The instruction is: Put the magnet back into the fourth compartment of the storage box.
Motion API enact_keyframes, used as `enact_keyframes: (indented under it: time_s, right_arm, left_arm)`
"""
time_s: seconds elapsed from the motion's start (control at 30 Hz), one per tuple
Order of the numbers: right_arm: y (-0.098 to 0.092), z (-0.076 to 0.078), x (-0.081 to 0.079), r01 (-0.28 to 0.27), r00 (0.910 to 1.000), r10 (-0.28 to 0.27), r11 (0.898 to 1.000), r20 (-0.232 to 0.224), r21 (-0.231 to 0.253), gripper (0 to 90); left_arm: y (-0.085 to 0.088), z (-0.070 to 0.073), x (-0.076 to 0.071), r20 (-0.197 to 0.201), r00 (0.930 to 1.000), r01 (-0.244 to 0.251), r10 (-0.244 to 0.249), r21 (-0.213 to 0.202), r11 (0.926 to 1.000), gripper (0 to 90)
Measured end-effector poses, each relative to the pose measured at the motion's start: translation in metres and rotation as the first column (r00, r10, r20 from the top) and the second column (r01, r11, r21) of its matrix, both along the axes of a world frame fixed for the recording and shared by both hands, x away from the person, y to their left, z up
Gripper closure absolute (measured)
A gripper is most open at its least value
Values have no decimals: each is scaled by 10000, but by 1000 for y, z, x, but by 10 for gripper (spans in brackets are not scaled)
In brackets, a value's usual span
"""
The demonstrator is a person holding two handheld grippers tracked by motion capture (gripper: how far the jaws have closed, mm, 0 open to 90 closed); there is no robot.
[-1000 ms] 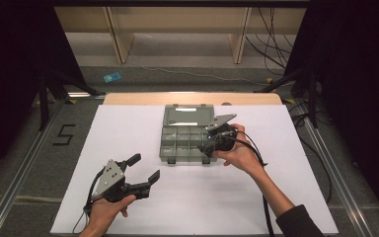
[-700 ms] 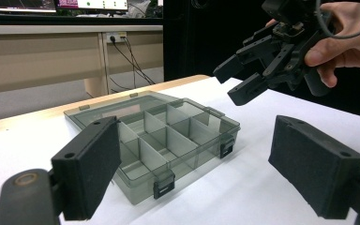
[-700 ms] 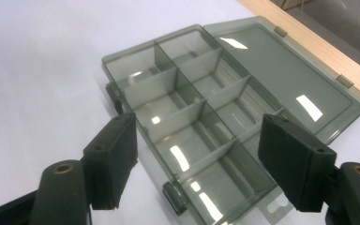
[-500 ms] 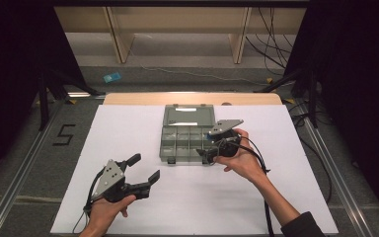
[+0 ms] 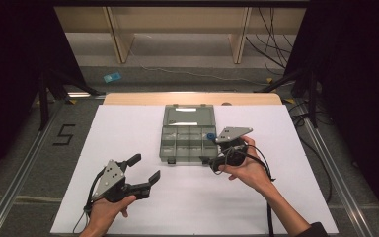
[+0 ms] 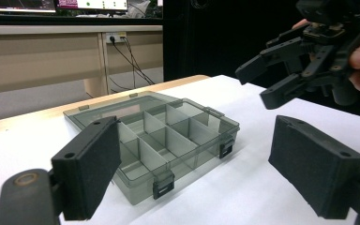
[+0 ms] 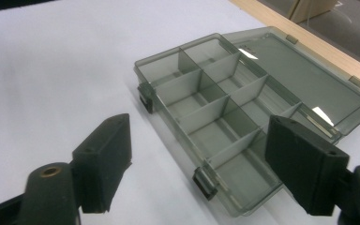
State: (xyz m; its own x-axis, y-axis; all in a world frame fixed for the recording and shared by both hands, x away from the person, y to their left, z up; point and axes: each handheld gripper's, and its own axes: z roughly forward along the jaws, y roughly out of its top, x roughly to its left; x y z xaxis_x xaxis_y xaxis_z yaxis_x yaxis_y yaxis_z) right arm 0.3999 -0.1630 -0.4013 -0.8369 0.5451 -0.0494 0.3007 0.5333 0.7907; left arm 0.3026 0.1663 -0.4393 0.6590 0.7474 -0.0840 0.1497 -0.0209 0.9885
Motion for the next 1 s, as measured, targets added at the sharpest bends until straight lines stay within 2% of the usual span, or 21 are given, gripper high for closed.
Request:
enact_keyframes:
  time_s: [0.13,0.2,0.3,0.4,0.47,0.53,0.7,0.8,0.93,1.0]
  right_arm:
    - [-4,-3,-6,97,9999,-101,9991,95,416,205]
    - [-6,-4,-9,216,9998,-213,9974,-62,682,184]
    - [-10,-6,-12,328,9994,-334,9930,34,1131,204]
    - [-13,-8,-16,363,9993,-354,9914,-95,1256,199]
    - [-15,-8,-19,481,9987,-497,9879,78,1472,202]
    - [-17,-8,-23,470,9989,-473,9856,-23,1627,202]
    - [-25,-10,-31,614,9978,-648,9803,118,1877,202]
    - [-29,-12,-35,651,9978,-661,9774,-13,2012,202]
    - [-35,-14,-40,748,9970,-770,9747,21,2106,201]
    - [-37,-15,-42,847,9959,-898,9700,124,2277,201]
  left_arm:
    - [0,1,-1,-44,10000,-32,32,70,10000,160]
    - [0,0,0,3,10000,25,-25,13,10000,160]
    - [0,0,-1,-32,10000,-6,6,55,10000,160]
    - [0,1,-1,-59,10000,3,-3,70,10000,160]
    - [0,1,-1,-60,10000,25,-25,60,10000,160]
    - [0,1,-1,-70,10000,42,-42,57,10000,160]
    - [-1,0,-1,-97,9999,73,-73,66,10000,160]
    - [-1,0,-1,-107,9999,91,-90,63,9999,160]
    - [-1,0,0,-47,9999,166,-166,-18,9999,160]
    - [-1,0,-1,-72,9999,156,-156,2,9999,160]
